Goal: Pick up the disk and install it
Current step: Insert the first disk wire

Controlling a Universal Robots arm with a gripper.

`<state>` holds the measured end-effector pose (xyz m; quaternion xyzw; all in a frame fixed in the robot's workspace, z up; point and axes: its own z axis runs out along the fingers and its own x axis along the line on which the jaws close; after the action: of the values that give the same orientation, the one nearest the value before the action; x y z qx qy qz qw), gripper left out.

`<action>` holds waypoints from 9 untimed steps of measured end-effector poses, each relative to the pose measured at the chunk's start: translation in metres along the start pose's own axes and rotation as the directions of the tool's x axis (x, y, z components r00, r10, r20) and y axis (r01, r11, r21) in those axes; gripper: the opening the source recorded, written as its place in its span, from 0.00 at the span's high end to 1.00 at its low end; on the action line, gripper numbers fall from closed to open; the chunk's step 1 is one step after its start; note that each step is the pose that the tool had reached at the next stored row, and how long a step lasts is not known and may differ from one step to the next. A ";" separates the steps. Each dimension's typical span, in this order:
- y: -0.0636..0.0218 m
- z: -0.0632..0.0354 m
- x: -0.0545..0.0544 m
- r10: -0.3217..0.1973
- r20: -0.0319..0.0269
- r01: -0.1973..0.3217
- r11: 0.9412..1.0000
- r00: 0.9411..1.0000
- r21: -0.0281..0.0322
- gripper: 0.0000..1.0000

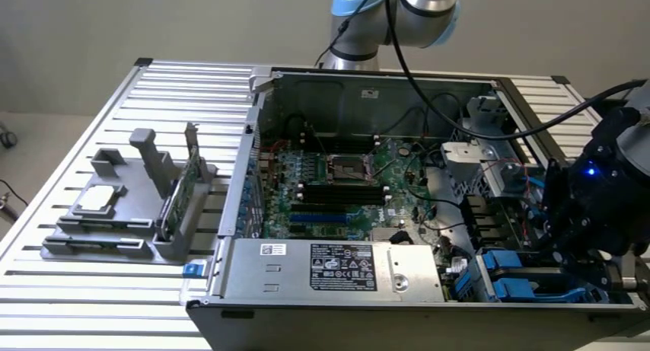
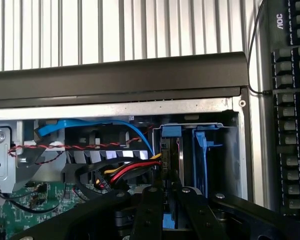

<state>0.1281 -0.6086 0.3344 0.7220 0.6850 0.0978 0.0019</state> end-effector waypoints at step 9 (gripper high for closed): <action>0.0008 0.0015 0.000 0.001 0.000 -0.001 1.000 1.000 0.000 0.84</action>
<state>0.1291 -0.6085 0.3330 0.7222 0.6848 0.0978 0.0020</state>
